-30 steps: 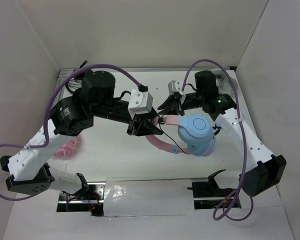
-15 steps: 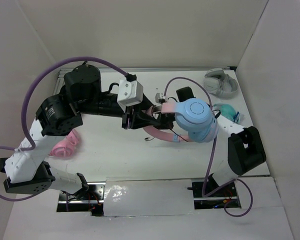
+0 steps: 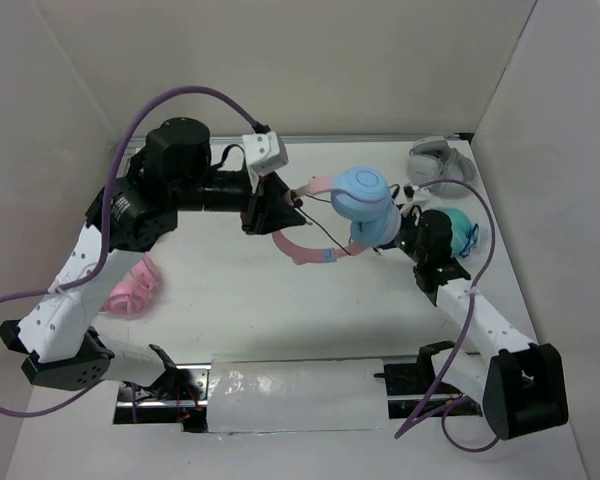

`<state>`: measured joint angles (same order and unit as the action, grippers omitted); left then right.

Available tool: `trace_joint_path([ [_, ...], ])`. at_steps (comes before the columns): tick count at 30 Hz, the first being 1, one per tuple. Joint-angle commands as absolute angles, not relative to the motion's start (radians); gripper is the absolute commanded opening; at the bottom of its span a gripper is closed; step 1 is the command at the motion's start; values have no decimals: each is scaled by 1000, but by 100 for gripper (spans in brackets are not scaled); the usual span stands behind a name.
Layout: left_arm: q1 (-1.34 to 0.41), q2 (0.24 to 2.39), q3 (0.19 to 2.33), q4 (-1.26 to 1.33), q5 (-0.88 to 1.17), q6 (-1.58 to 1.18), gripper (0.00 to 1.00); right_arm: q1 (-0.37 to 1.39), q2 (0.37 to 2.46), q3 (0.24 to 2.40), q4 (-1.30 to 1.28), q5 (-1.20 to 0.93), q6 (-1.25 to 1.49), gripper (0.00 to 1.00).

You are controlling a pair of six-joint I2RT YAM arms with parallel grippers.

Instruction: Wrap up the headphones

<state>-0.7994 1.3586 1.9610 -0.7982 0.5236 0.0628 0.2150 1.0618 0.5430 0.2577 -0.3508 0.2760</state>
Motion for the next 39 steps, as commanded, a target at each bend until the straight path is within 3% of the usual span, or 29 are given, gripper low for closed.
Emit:
trace_joint_path([
  [1, -654, 1322, 1947, -617, 739, -44, 0, 150, 990, 517, 281, -192, 393, 0],
  [10, -327, 1373, 1798, -499, 1004, -228, 0, 69, 810, 499, 89, -94, 422, 0],
  [15, -213, 1399, 1746, -376, 1140, -362, 0, 49, 836, 517, 34, -173, 380, 0],
  [19, -131, 1417, 1718, -244, 1287, -483, 0, 95, 888, 496, 75, -296, 348, 0],
  [23, -129, 1465, 1718, -213, 1321, -535, 0, 205, 919, 532, 31, -202, 288, 0],
  [26, -141, 1483, 1727, -251, 1217, -517, 0, 294, 907, 552, -35, -90, 265, 0],
  [31, -169, 1546, 1802, -449, 792, -420, 0, 389, 802, 569, -144, -6, 256, 0],
  [35, -172, 1601, 1812, -518, 672, -361, 0, 471, 743, 626, -205, 159, 249, 0],
  [39, -189, 1643, 1802, -557, 528, -354, 0, 532, 698, 701, -235, 166, 213, 0],
])
